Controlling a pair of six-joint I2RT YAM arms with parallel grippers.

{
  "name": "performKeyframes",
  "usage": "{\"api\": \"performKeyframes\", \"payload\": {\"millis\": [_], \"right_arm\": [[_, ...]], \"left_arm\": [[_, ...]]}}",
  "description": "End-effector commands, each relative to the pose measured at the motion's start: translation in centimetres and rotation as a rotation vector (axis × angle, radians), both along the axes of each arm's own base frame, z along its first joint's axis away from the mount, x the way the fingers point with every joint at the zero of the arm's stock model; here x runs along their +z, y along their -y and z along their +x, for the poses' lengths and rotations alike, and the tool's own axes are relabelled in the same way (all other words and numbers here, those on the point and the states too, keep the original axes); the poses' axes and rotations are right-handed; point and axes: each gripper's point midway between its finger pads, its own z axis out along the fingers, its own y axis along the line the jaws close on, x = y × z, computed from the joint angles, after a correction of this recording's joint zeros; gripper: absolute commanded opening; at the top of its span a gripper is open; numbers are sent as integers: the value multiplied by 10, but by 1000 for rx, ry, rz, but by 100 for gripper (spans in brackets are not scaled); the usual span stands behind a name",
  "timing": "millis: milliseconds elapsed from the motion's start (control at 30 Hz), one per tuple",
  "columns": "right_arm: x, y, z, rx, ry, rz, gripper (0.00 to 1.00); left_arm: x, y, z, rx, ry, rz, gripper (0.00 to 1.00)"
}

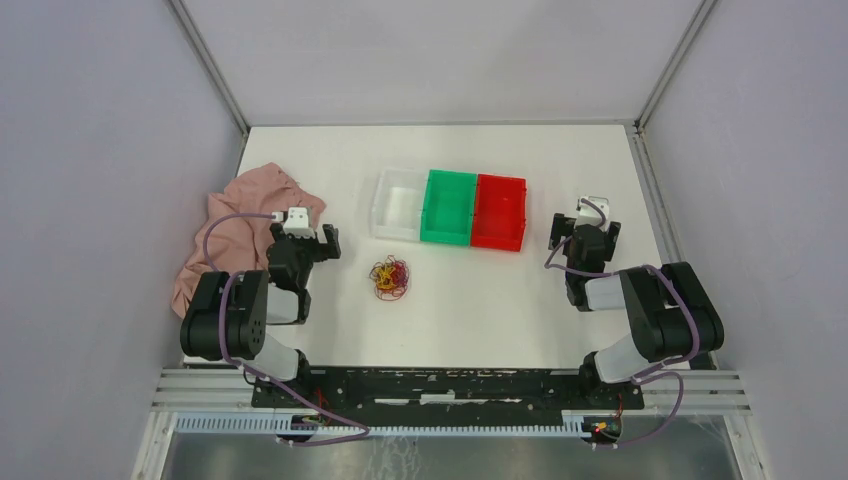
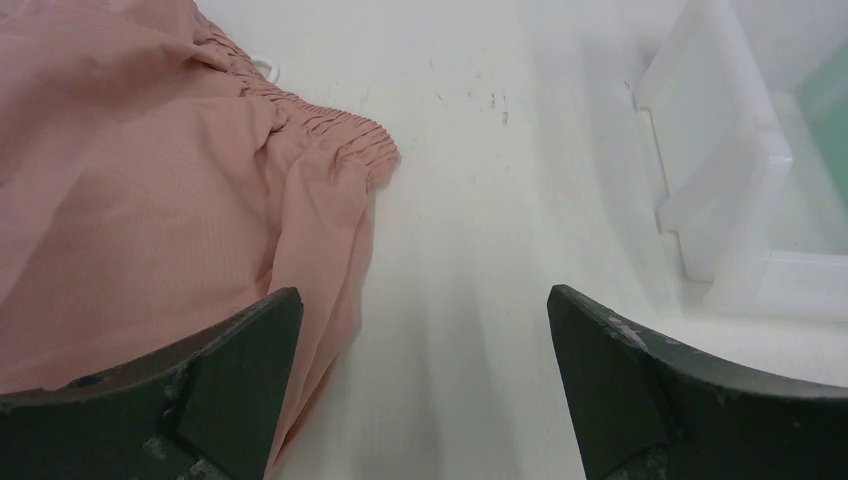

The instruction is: Untangle the cables

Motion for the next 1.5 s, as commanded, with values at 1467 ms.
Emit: {"api": "performKeyframes", "payload": {"millis": [1467], "right_arm": [[167, -140, 19, 213, -51, 364, 98]], "left_arm": [[101, 30, -8, -291, -587, 64, 99]]}}
